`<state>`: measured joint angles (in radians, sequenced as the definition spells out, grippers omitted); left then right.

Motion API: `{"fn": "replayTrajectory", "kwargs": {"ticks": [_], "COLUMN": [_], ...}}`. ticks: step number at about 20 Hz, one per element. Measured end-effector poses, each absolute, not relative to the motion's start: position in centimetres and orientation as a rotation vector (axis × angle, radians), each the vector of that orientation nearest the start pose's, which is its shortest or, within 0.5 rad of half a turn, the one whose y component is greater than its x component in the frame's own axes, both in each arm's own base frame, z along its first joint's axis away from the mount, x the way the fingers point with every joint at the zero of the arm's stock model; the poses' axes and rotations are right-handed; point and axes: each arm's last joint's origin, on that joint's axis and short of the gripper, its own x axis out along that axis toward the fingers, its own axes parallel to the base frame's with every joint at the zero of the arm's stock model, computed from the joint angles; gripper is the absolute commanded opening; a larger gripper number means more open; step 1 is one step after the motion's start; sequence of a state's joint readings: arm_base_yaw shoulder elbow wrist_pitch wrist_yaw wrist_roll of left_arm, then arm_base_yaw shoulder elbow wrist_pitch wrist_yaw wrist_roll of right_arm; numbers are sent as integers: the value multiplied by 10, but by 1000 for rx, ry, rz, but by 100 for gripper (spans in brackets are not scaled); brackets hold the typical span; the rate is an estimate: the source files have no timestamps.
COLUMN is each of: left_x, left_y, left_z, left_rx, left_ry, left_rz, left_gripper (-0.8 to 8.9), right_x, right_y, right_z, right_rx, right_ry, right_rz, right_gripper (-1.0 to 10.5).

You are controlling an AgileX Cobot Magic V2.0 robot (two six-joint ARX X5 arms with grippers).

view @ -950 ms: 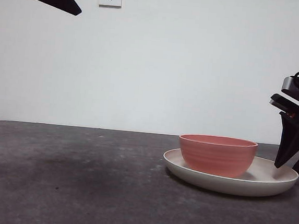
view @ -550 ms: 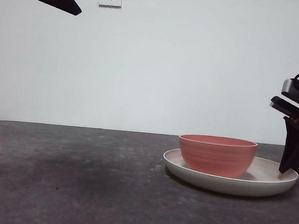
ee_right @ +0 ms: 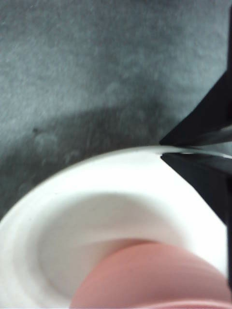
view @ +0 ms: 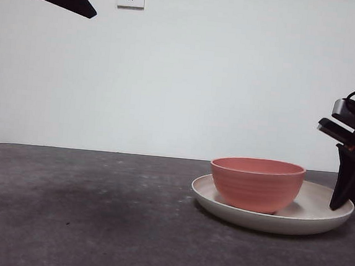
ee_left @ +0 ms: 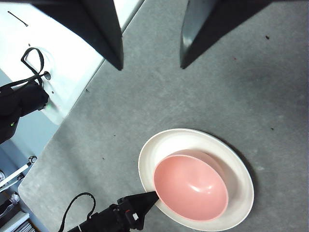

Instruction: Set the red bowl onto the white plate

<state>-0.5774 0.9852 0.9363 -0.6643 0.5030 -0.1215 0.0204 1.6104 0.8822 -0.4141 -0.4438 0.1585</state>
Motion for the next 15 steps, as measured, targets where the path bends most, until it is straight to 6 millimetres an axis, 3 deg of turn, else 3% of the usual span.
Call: {"fn": "replayTrajectory", "kwargs": {"ticks": [15], "left_x": [153], "left_y": [-117], "left_z": [311], "left_rx": [-77], "left_ry": [809], "left_rz": [-985], "left_gripper": [185], "right_x": [288], "right_y": [24], "right_z": [187], "right_rx": [555], "right_ry": [1086], "right_rz": [468], "right_gripper": [5]}}
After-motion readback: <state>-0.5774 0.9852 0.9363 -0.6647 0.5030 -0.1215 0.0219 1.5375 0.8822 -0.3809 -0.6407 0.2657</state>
